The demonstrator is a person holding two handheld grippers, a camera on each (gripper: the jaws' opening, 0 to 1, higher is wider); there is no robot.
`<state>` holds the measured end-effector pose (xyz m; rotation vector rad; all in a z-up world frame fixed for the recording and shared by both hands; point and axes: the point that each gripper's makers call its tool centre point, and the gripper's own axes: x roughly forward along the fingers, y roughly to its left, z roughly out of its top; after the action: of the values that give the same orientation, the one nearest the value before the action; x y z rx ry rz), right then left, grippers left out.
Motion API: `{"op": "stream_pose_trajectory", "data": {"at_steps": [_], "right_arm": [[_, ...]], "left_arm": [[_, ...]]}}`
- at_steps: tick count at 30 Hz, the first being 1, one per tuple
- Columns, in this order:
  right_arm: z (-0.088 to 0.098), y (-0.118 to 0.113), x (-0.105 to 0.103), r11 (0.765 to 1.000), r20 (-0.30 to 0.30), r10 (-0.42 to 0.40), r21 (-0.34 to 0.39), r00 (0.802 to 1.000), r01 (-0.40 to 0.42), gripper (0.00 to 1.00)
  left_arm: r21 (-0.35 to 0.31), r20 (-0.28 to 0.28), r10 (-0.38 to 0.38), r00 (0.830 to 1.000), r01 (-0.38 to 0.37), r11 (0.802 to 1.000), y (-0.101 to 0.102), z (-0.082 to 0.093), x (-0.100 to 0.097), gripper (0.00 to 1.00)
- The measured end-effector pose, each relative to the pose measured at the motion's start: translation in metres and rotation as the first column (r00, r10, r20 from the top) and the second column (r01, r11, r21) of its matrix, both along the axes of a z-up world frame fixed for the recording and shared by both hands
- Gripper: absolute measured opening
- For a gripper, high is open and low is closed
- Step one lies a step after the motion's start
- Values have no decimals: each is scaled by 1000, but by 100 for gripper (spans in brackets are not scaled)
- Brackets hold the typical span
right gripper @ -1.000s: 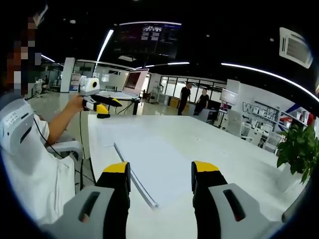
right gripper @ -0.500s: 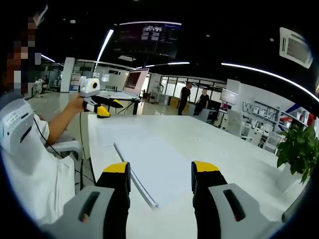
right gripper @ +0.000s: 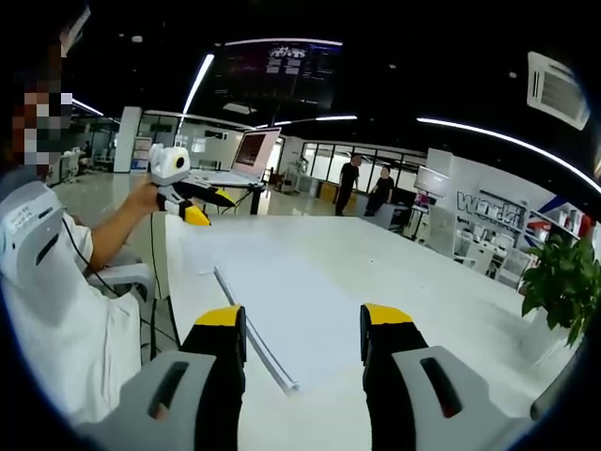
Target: Grasp the top corner of one sheet in the document stack and pull a single sheet out from the document stack, separating that one sheet from the rest and lifting it clear until the single sheet is fully removed from the stack
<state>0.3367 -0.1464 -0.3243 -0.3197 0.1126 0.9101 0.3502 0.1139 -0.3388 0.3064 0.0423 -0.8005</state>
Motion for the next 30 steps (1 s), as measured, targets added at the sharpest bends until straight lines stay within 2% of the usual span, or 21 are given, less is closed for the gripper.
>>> {"op": "stream_pose_trajectory", "data": {"at_steps": [22, 26, 30], "right_arm": [[1, -2, -1, 1000, 3, -5, 4, 1000, 5, 48], [1, -2, -1, 1000, 3, -4, 2, 1000, 4, 48], [1, -2, -1, 1000, 2, -3, 2, 1000, 3, 48]], "left_arm": [[85, 21, -24, 999, 22, 996, -26, -8, 6, 49], [135, 41, -2, 999, -4, 991, -27, -11, 10, 49], [143, 39, -15, 999, 10, 990, -32, -13, 10, 49]]}}
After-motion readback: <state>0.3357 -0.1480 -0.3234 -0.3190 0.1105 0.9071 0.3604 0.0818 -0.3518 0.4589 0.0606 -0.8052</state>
